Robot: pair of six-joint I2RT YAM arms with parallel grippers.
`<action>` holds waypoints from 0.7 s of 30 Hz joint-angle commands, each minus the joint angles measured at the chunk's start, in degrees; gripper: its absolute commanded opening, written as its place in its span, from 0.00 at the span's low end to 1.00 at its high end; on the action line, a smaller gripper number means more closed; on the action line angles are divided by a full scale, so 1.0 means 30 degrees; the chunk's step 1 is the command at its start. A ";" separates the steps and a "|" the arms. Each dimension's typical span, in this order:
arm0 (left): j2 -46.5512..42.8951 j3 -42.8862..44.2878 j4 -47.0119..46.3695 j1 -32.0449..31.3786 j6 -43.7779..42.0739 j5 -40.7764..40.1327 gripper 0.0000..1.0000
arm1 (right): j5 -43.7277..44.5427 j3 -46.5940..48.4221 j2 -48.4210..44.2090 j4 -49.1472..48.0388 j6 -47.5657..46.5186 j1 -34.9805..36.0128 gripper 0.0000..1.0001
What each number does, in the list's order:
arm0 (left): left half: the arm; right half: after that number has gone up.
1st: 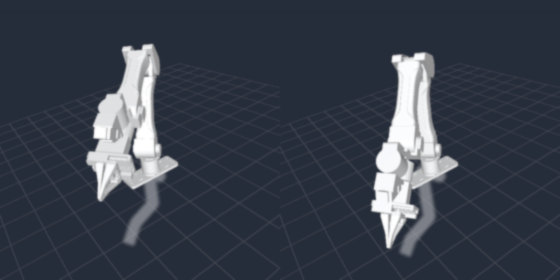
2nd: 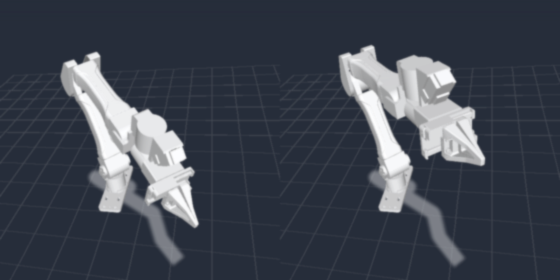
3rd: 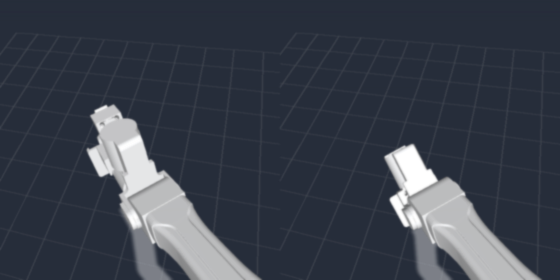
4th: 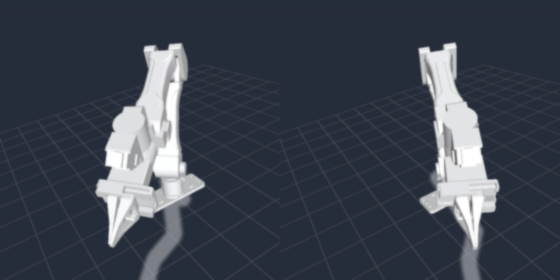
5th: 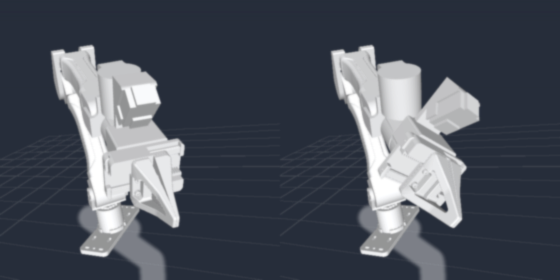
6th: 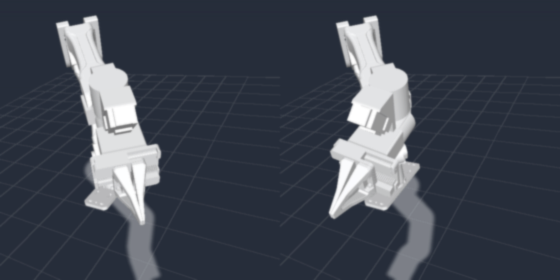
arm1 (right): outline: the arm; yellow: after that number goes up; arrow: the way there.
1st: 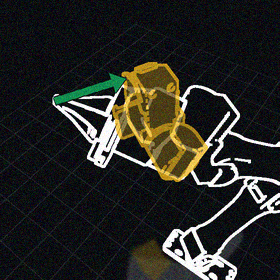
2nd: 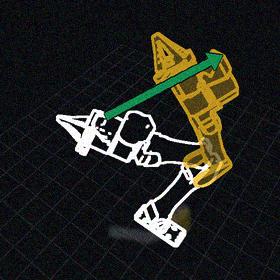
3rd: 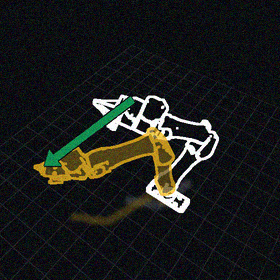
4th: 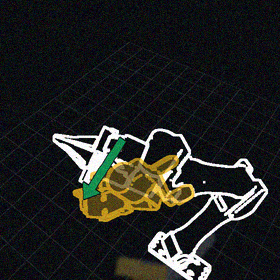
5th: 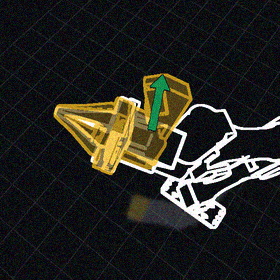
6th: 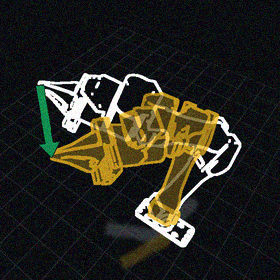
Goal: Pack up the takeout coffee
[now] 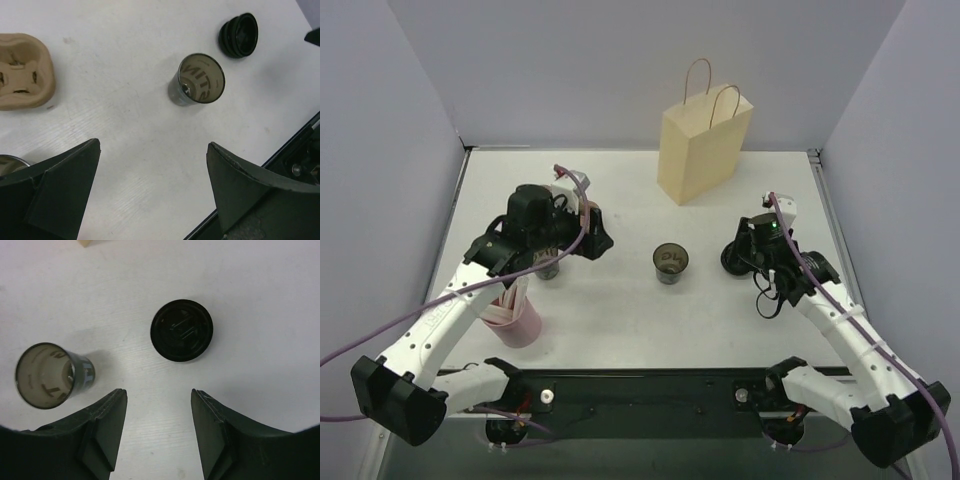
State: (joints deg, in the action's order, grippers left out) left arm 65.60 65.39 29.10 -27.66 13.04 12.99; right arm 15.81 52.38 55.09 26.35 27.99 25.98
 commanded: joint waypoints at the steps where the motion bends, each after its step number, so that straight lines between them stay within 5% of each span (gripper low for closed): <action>1: -0.0246 -0.1957 -0.3688 -0.0067 -0.0654 0.2786 0.97 | -0.1956 0.0762 0.2199 -0.0608 -0.0862 -0.1771 0.54; 7: -0.0449 -0.2428 -0.4075 -0.0126 -0.0128 0.3345 0.97 | -0.4067 0.1052 0.5040 -0.2717 -0.1039 -0.3180 0.52; 21: -0.2269 -0.3397 -0.4078 -0.0301 -0.0069 0.0739 0.97 | -0.2110 0.2755 1.0317 -0.3744 0.0954 -0.3268 0.49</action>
State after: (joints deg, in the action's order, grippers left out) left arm 59.53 54.98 19.51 -28.40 12.88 17.58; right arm 6.42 58.48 84.66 15.99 29.12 16.47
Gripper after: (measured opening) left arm 0.972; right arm 0.491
